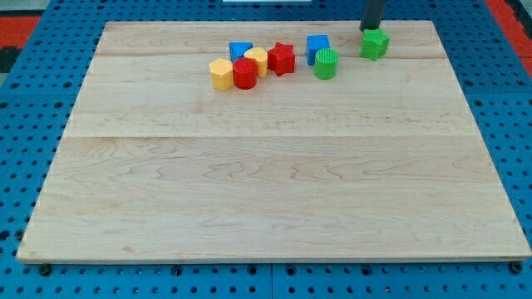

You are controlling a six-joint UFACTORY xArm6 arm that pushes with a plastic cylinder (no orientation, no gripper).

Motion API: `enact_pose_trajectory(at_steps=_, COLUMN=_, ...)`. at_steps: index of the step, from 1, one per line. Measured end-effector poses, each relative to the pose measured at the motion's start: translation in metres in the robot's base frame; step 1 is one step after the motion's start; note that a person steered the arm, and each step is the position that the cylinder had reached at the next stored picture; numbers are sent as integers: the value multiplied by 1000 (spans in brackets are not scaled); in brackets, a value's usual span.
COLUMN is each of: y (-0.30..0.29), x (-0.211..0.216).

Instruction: Move the cube into the green circle

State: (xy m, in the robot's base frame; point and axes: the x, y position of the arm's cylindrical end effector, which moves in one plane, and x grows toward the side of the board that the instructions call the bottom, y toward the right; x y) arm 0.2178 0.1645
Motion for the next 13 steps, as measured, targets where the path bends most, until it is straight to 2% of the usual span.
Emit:
enact_pose_trajectory(at_steps=2, y=0, x=24)
enact_pose_trajectory(at_steps=3, y=-14, x=14)
enact_pose_trajectory(at_steps=5, y=-87, x=17)
enact_pose_trajectory(at_steps=6, y=-97, x=14)
enact_pose_trajectory(at_steps=10, y=-104, x=19)
enact_pose_trajectory(at_steps=12, y=-104, x=55)
enact_pose_trajectory(at_steps=13, y=-105, x=60)
